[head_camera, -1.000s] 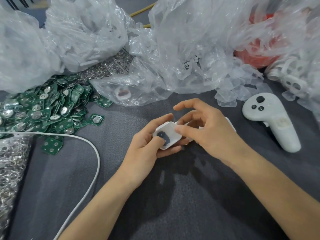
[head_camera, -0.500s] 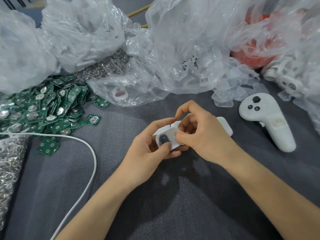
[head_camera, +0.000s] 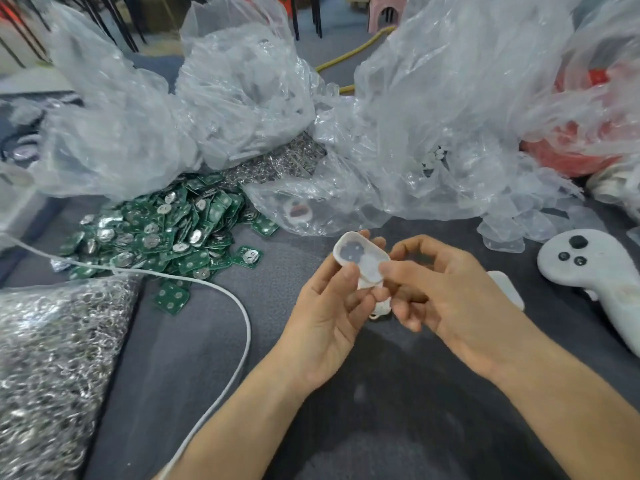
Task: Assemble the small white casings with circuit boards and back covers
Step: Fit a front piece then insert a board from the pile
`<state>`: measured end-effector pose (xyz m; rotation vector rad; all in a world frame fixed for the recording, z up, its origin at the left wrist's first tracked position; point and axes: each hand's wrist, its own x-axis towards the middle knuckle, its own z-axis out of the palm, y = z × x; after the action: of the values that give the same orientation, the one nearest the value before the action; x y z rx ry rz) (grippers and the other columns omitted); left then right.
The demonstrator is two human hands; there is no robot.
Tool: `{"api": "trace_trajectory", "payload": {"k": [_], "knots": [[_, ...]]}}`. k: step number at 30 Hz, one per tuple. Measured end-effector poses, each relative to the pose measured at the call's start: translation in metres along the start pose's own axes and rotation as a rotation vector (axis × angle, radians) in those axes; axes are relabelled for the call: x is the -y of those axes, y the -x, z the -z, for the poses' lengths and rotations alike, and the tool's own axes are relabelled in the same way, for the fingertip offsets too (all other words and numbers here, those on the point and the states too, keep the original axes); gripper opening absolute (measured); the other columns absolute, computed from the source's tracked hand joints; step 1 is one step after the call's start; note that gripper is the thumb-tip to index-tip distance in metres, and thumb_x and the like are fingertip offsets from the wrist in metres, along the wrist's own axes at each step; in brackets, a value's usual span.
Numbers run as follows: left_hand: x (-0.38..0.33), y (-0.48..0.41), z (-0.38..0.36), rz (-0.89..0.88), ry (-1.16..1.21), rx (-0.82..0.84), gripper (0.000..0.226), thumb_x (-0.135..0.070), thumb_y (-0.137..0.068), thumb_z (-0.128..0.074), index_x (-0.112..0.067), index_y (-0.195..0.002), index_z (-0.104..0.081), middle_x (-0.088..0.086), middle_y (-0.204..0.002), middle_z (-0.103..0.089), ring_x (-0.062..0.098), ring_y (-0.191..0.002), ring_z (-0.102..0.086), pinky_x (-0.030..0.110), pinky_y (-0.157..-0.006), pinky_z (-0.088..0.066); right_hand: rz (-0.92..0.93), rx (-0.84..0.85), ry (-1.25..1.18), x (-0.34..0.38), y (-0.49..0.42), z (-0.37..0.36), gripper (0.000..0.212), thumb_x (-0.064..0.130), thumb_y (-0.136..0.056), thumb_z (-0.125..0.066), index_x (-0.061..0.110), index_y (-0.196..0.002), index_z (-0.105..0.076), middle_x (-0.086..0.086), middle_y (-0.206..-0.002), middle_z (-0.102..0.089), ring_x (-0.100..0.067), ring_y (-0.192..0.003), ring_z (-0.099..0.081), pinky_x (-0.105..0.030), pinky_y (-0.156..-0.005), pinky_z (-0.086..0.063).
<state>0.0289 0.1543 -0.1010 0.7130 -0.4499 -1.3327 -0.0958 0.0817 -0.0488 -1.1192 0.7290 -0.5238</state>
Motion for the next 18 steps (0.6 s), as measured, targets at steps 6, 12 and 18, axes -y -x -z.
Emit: {"api": "trace_trajectory", "payload": {"k": [6,12,18], "knots": [[-0.011,-0.004,0.008,0.089,0.239,0.012,0.057,-0.042,-0.051,-0.09,-0.015,-0.099,-0.077,-0.005,-0.098,-0.073,0.004,-0.056,-0.061,0.016,-0.054,-0.053,0.111,-0.172,0.146,0.029,-0.03,0.001,0.012,0.01,-0.085,-0.064,0.01,-0.074,-0.059,-0.004,-0.054,-0.058,-0.013,-0.038,-0.046,-0.02,-0.034,-0.034],[-0.009,-0.011,0.012,0.125,0.223,-0.189,0.035,-0.039,-0.077,-0.06,-0.011,-0.089,-0.078,0.003,-0.096,-0.073,0.012,-0.077,-0.07,0.021,-0.068,-0.057,0.4,0.099,0.809,0.066,-0.086,-0.064,0.008,0.013,-0.085,-0.067,0.015,-0.077,-0.067,0.004,-0.062,-0.065,-0.008,-0.052,-0.058,-0.023,-0.053,-0.05],[-0.011,-0.009,0.015,0.132,0.154,-0.169,0.046,-0.022,-0.095,-0.047,-0.016,-0.058,-0.073,-0.004,-0.054,-0.064,0.005,-0.053,-0.064,0.021,-0.058,-0.055,0.267,0.412,1.671,0.027,-0.128,-0.151,0.042,0.029,-0.085,-0.07,0.004,-0.066,-0.041,-0.001,-0.063,-0.046,-0.018,-0.061,-0.05,-0.022,-0.045,-0.037]]}}
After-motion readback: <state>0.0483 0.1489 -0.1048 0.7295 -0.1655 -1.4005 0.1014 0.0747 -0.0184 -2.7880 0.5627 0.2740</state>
